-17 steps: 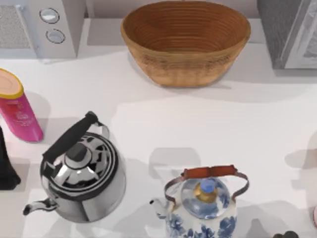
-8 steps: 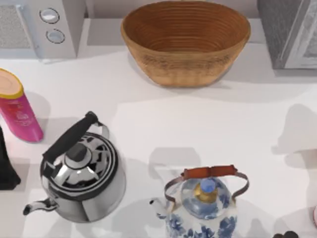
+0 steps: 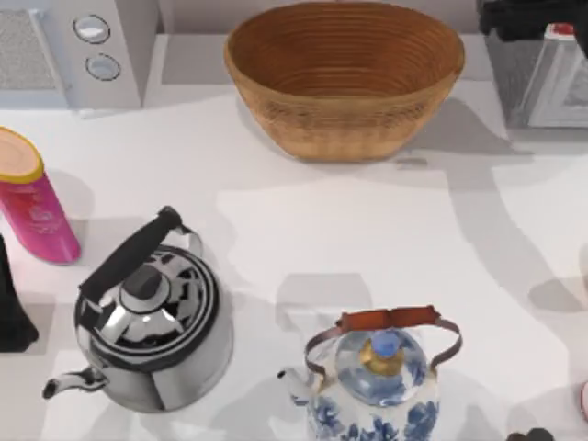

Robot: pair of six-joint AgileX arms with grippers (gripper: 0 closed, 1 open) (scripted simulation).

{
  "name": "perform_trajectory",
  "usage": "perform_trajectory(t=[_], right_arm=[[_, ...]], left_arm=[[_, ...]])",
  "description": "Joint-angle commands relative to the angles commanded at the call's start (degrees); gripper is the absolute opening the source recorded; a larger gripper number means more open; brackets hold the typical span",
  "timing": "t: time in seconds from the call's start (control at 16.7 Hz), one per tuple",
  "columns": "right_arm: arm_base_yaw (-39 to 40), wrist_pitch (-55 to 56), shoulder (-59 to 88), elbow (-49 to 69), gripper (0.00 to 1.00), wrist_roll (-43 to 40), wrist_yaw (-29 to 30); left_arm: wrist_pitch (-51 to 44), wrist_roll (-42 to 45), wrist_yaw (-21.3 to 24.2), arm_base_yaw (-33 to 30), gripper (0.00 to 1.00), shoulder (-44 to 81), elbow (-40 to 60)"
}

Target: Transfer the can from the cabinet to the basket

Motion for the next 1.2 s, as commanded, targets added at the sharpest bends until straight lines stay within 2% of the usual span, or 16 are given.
perform_trajectory(t=[0.3, 0.54, 0.72, 1.2], right_arm=[[7.2, 7.8, 26.9, 18.3, 0.00, 0.2, 8.7], [10.5, 12.5, 40.5, 28.4, 0.00, 0.3, 13.7], [11.4, 14.0, 44.3, 31.6, 0.00, 0.4, 15.2], [10.7, 13.9, 46.1, 33.1, 0.00, 0.4, 14.6]], left_arm=[[0.0, 0.0, 0.0, 0.0, 1.00, 0.0, 0.0], [0.0, 0.0, 0.0, 0.0, 1.00, 0.0, 0.0], [0.0, 0.0, 0.0, 0.0, 1.00, 0.0, 0.0], [0.0, 0.0, 0.0, 0.0, 1.00, 0.0, 0.0]])
